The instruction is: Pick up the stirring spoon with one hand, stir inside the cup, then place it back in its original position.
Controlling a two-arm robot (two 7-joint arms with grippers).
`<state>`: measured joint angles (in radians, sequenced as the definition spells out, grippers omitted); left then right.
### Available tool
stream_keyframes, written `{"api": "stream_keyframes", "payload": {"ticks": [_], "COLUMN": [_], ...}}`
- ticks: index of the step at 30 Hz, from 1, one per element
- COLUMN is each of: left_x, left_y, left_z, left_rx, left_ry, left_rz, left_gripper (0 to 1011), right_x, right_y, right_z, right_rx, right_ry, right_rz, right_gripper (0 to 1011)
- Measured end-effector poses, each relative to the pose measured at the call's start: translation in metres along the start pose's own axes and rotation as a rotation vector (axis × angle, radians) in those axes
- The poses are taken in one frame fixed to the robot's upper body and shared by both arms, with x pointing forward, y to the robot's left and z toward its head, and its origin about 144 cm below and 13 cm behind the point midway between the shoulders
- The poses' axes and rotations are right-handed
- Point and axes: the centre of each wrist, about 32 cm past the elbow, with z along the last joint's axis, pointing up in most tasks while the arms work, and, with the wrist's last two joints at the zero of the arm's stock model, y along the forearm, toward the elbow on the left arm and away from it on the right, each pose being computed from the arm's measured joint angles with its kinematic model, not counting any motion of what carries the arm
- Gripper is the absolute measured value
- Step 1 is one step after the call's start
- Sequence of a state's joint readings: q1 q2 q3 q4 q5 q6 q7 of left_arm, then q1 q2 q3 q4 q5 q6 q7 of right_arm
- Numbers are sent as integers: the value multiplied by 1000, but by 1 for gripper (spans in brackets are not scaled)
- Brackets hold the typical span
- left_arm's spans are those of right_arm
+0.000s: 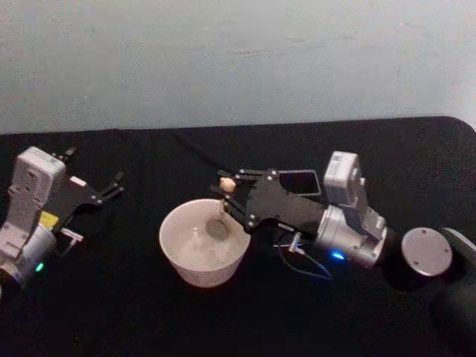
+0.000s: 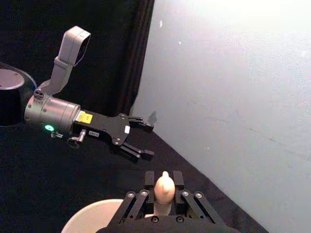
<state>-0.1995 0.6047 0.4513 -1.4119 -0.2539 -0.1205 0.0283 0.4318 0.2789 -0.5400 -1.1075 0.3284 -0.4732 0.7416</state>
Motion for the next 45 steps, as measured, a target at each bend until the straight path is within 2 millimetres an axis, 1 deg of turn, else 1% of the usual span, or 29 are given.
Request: {"api": "stream_keyframes", "payload": {"ticks": [4,10,15,19,26,32,36,45], "left_x": [0,0,0,0,0,0,0,0], "left_y": [0,0,0,0,0,0,0,0], "left_z": [0,0,0,0,0,0,0,0], "left_rx": [0,0,0,0,0,0,0,0], "left_ry": [0,0,0,0,0,0,0,0], "left_rz": [0,0,0,0,0,0,0,0], "left_gripper": [1001,1001,1001,1001,1001,1001,1001,1001], "right_x": [-1,-8,-15,-21,-27,-23,-17,-9], "right_y": [-11,-22,-23,-19,-2,11,18,18], "right_z": [5,10,11,10,7,4,1,0], "right_rx": [2,5,3,6,18,17,8,-12], "right_ry": [15,35,50,65,86,91,87,90], "right_rz": [3,37,73,97,103,75,37,-13], "right_gripper": [215,215,215,215,215,215,215,214]}}
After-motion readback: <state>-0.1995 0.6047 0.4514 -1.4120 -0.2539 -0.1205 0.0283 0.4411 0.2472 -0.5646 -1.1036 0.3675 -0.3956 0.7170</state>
